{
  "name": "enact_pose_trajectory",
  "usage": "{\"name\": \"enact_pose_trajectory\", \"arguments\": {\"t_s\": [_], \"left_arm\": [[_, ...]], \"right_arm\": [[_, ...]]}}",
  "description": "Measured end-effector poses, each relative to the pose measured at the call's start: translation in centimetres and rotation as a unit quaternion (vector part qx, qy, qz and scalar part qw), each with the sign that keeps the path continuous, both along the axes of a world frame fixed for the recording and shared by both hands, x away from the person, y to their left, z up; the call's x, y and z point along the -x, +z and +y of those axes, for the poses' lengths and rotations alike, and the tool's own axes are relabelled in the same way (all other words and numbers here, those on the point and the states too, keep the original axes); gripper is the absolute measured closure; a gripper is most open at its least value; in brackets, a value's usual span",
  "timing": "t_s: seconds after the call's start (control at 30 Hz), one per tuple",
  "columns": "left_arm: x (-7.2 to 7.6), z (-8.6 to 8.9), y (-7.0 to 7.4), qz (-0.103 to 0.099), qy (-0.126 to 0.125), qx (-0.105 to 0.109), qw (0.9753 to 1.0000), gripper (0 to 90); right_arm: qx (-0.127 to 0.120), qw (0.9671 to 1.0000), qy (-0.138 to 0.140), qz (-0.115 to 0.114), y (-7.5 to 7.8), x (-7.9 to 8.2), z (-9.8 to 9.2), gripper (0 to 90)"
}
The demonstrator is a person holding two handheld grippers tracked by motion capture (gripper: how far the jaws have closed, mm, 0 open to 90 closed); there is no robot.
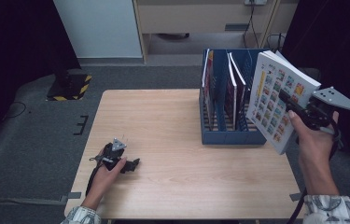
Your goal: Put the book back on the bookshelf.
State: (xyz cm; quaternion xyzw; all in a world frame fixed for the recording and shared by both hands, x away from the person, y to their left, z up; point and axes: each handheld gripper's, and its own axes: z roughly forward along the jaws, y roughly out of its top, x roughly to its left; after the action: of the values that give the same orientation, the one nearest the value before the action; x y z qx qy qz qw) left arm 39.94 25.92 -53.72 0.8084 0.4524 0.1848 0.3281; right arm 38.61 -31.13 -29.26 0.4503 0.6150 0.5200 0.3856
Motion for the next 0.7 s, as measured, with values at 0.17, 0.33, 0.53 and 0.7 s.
{"name": "enact_pose_trajectory", "arguments": {"t_s": [0.17, 0.33, 0.53, 0.7], "left_arm": [[0.0, 0.0, 0.0, 0.0, 0.0, 0.0, 1.0, 0.0], [0.0, 0.0, 0.0, 0.0, 0.001, 0.0, 1.0, 0.0], [0.0, 0.0, 0.0, 0.0, 0.001, 0.0, 1.0, 0.0], [0.0, 0.0, 0.0, 0.0, 0.001, 0.0, 1.0, 0.0]], "right_arm": [[-0.002, 0.9999, -0.012, 0.003, 0.0, -1.0, 0.2, 73.8], [-0.001, 0.9998, -0.02, 0.005, -0.1, -2.1, 0.5, 73.8], [0.003, 0.9995, -0.03, 0.006, -0.1, -3.3, 0.8, 73.8], [0.002, 0.999, -0.043, 0.012, -0.5, -4.6, 0.9, 73.8]]}}
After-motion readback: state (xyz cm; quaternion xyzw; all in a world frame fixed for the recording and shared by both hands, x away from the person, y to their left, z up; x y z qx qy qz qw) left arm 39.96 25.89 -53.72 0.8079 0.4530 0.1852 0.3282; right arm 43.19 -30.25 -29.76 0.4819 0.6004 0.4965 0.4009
